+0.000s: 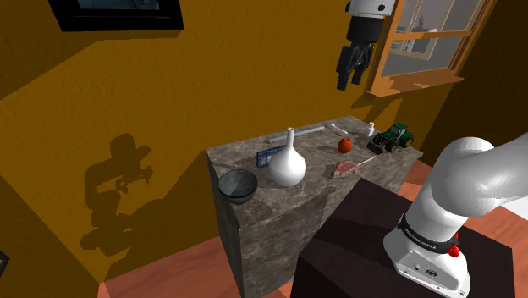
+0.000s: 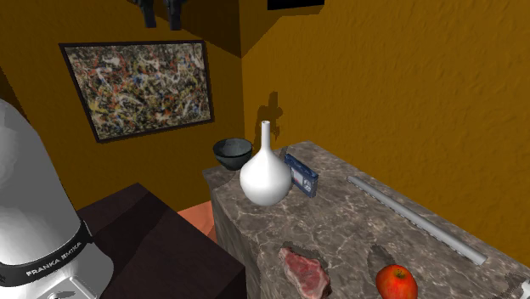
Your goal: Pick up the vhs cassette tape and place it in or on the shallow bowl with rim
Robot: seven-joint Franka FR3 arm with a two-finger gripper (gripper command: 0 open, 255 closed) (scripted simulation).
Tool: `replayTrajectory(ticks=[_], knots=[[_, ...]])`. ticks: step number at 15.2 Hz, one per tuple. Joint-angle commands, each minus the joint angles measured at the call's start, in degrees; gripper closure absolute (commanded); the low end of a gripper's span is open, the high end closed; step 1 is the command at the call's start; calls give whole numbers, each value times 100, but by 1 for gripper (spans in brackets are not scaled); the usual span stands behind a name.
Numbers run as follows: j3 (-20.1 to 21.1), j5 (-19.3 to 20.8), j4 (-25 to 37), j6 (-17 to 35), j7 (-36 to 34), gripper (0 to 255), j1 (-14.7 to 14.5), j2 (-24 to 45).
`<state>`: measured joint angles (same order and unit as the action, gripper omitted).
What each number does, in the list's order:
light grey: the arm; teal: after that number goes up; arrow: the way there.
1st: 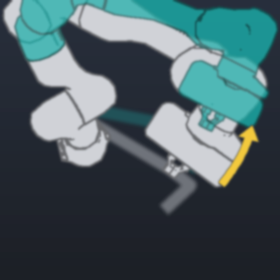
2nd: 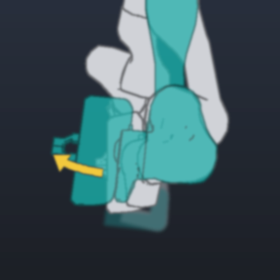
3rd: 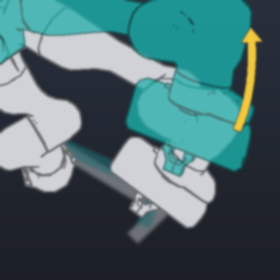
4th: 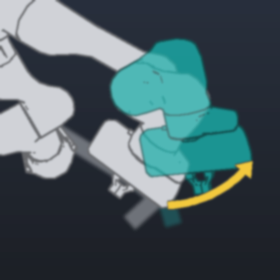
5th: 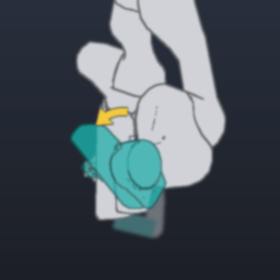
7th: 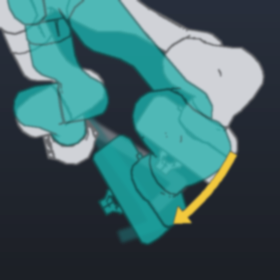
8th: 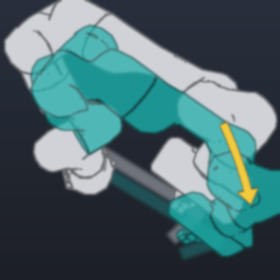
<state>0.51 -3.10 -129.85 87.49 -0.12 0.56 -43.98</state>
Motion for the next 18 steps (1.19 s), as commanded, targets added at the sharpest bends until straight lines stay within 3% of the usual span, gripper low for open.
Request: replayTrajectory(ticks=[1,10,18], knots=[[0,0,0,0,0,0,0,0],[-770,530,-747,1534,1761,0,-162,816],[-1402,725,-780,2929,3293,0,-341,2169]])
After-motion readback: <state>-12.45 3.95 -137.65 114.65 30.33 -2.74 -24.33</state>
